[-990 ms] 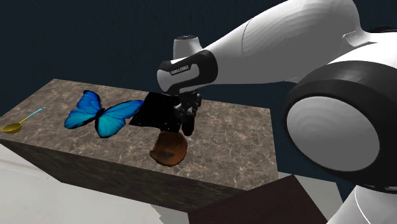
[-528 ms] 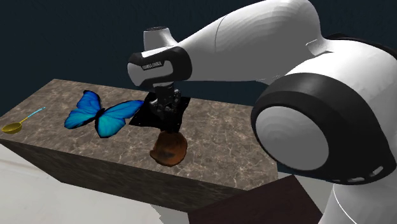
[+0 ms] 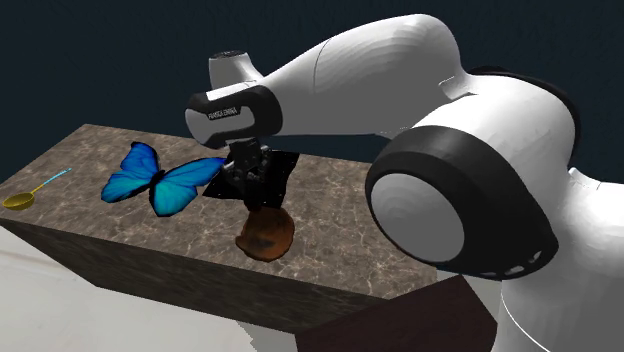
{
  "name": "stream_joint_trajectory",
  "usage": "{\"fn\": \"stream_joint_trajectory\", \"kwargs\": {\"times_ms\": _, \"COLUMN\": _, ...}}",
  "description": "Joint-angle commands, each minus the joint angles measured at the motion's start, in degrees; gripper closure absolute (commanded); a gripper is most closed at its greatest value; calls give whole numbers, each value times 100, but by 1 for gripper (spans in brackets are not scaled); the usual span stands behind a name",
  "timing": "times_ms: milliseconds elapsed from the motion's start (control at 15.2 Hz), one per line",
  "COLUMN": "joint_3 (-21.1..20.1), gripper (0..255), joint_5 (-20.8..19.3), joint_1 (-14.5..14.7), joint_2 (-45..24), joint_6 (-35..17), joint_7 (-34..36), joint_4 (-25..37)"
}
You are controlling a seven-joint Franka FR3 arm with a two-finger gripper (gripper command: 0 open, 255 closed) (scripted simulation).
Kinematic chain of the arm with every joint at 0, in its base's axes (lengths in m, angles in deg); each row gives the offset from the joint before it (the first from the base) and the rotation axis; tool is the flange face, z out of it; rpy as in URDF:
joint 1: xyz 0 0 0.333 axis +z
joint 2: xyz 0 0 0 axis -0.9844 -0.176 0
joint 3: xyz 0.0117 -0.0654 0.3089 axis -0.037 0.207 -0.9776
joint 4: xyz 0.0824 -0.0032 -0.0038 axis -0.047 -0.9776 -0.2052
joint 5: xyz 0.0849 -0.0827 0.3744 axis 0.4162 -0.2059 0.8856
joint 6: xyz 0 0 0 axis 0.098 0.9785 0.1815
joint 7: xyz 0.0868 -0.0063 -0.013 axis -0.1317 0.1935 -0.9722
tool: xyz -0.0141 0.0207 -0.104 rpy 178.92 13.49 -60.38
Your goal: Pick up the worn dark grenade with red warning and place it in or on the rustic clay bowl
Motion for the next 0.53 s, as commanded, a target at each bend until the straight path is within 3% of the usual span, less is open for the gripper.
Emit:
{"fn": "stream_joint_trajectory", "kwargs": {"times_ms": 0, "joint_3": 2, "gripper": 255, "joint_5": -8, "joint_1": 9, "joint_2": -79, "joint_6": -125, "joint_7": 6, "joint_4": -42}}
{"fn": "stream_joint_trajectory", "kwargs": {"times_ms": 462, "joint_3": 15, "gripper": 255, "joint_5": -29, "joint_1": 19, "joint_2": -324, "joint_6": -557, "joint_7": -3, "joint_4": -230}}
